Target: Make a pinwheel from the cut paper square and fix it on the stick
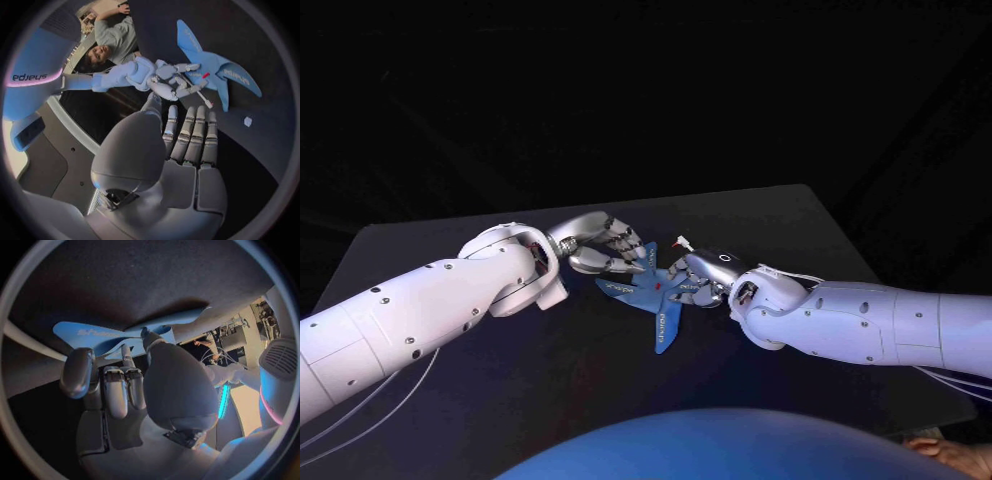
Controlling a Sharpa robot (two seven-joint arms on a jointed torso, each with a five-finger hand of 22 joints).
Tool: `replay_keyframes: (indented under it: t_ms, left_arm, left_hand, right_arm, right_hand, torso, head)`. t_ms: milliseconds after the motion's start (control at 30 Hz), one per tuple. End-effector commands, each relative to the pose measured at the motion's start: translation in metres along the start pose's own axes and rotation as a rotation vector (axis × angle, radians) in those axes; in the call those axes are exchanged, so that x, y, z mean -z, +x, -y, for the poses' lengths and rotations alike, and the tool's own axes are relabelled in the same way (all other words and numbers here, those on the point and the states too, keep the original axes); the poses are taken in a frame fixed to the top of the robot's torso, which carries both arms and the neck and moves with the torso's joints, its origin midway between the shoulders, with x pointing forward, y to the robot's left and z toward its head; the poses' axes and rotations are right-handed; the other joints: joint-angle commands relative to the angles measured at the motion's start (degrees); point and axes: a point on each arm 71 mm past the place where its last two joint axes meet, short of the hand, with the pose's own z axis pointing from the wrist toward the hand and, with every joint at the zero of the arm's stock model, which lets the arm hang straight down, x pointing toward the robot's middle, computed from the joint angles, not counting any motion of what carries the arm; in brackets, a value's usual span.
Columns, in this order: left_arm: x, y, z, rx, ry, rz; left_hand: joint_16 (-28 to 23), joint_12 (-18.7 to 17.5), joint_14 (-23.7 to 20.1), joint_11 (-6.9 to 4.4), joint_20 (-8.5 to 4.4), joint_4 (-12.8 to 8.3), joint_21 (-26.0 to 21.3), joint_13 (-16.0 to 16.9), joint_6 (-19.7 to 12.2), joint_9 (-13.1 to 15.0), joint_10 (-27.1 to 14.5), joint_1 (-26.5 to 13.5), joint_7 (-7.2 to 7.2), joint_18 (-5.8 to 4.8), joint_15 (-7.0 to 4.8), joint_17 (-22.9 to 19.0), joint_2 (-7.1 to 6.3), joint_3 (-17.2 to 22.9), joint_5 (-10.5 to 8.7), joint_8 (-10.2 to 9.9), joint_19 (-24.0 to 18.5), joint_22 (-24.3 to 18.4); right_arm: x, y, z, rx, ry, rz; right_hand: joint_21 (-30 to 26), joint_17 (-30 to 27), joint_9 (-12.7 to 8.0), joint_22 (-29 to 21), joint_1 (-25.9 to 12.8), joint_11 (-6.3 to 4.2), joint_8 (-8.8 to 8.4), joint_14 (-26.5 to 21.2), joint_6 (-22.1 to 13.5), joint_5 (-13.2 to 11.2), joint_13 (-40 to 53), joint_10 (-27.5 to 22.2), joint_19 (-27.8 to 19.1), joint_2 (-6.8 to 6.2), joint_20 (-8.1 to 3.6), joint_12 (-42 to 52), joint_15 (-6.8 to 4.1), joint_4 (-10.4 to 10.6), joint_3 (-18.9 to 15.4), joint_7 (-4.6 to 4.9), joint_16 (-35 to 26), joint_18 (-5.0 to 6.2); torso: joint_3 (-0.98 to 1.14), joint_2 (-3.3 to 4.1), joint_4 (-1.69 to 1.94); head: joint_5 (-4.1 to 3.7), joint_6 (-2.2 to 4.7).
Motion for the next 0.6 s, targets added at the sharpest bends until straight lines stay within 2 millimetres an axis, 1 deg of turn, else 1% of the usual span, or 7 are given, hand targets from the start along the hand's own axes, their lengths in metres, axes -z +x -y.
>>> replay_keyframes:
  t_ms: [33, 200, 367, 400, 433, 533, 600]
  left_arm:
    - [-0.005, -0.018, 0.0, -0.059, 0.031, 0.203]
    - [-0.016, -0.028, -0.011, -0.209, -0.022, 0.277]
    - [-0.026, -0.03, -0.025, -0.311, -0.084, 0.294]
    - [-0.029, -0.029, -0.03, -0.346, -0.105, 0.289]
    - [-0.03, -0.029, -0.032, -0.362, -0.114, 0.286]
    - [-0.036, -0.026, -0.04, -0.43, -0.15, 0.273]
    - [-0.038, -0.025, -0.045, -0.461, -0.172, 0.269]
  left_hand:
    - [6.61, 2.33, 5.0, -2.02, -1.63, -0.07, 2.44, 1.54, 0.75, 0.04, 4.72, 1.95, 0.0, 0.49, -2.22, 4.07, -0.9, 0.72, -0.29, -0.87, 7.57, 0.6]
    - [21.94, 7.54, 12.33, -5.46, -5.91, 0.16, 8.99, 5.01, 0.54, 0.43, 10.17, 3.37, 0.89, 0.32, -6.43, 13.69, -3.07, 0.46, -0.18, -1.85, 21.08, 3.36]
    - [46.31, 21.22, 24.41, -8.21, -10.07, 0.28, 18.5, 15.27, 0.98, 1.42, 9.18, 3.42, 1.09, 0.21, -9.45, 38.64, -4.42, -0.41, -0.17, -2.28, 30.75, 9.12]
    - [57.02, 31.19, 33.81, -8.98, -11.01, 0.3, 25.2, 22.64, 1.37, 1.9, 6.77, 3.3, 1.14, -0.02, -10.45, 54.34, -4.9, -0.95, -0.05, -2.63, 34.55, 13.65]
    - [58.78, 32.8, 35.76, -8.96, -11.05, 0.41, 26.08, 23.69, 1.57, 2.0, 6.95, 3.23, 0.98, -0.08, -10.69, 57.58, -4.69, -0.94, -0.23, -2.62, 34.77, 14.31]
    - [64.16, 42.33, 42.02, -9.27, -11.71, 0.87, 40.87, 30.64, 2.07, 2.61, 5.6, 2.77, 0.51, -1.95, -11.08, 68.26, -4.57, -1.68, -0.4, -3.18, 39.02, 31.63]
    - [66.21, 49.96, 44.71, -9.48, -11.74, 0.84, 47.61, 39.56, 2.56, 2.79, 10.47, 2.95, 0.38, -3.22, -11.38, 73.5, -4.36, -1.81, -0.1, -3.35, 41.67, 40.42]
  right_arm:
    - [0.001, 0.005, 0.002, 0.011, 0.011, -0.038]
    - [0.001, 0.005, 0.001, 0.011, 0.011, -0.038]
    - [0.0, 0.006, 0.001, 0.011, 0.01, -0.038]
    - [0.0, 0.006, 0.0, 0.011, 0.009, -0.038]
    - [0.0, 0.006, 0.0, 0.011, 0.009, -0.038]
    - [0.0, 0.006, 0.0, 0.01, 0.009, -0.038]
    - [0.0, 0.006, -0.001, 0.01, 0.008, -0.038]
  right_hand:
    - [0.13, 15.1, -0.06, 8.58, 0.44, 0.38, 0.34, 6.07, 0.46, 0.29, 15.05, 6.18, 0.0, 0.36, 0.36, 0.2, 0.35, -0.12, -0.03, 0.04, 0.23, 0.84]
    - [0.13, 15.1, -0.06, 8.58, 0.44, 0.38, 0.34, 6.07, 0.46, 0.29, 15.05, 6.18, 0.0, 0.36, 0.36, 0.2, 0.35, -0.12, -0.03, 0.04, 0.23, 0.84]
    - [0.11, 15.1, -0.08, 8.57, 0.46, 0.37, 0.37, 6.07, 0.52, 0.3, 15.05, 6.18, 0.0, 0.43, 0.35, 0.2, 0.33, -0.13, 0.01, 0.03, 0.23, 0.85]
    - [0.11, 15.1, -0.08, 8.57, 0.46, 0.37, 0.37, 6.07, 0.52, 0.3, 15.05, 6.18, 0.0, 0.43, 0.35, 0.2, 0.33, -0.13, 0.01, 0.03, 0.23, 0.85]
    - [0.11, 15.1, -0.08, 8.57, 0.46, 0.37, 0.37, 6.07, 0.52, 0.3, 15.05, 6.18, 0.0, 0.43, 0.35, 0.2, 0.33, -0.13, 0.01, 0.03, 0.23, 0.85]
    - [0.11, 15.1, -0.08, 8.57, 0.46, 0.37, 0.37, 6.07, 0.52, 0.3, 15.05, 6.18, 0.0, 0.43, 0.35, 0.2, 0.33, -0.13, 0.01, 0.03, 0.23, 0.85]
    - [0.29, 15.1, -0.09, 8.62, 0.49, 0.36, 0.39, 6.07, 0.56, 0.33, 15.05, 6.18, 0.04, 0.48, 0.34, 0.2, 0.32, -0.14, 0.04, 0.02, 0.23, 0.82]
  torso:
    - [-0.04, 0.04, -0.02]
    - [-0.04, 0.02, 0.0]
    - [-0.04, 0.09, -0.08]
    - [-0.03, 0.11, -0.08]
    - [-0.03, 0.12, -0.09]
    - [-0.03, 0.14, -0.14]
    - [-0.03, 0.17, -0.16]
  head:
    - [0.17, 0.0]
    - [0.35, 0.0]
    - [0.48, 0.0]
    - [0.49, 0.0]
    - [0.5, 0.0]
    - [0.61, 0.0]
    - [0.63, 0.0]
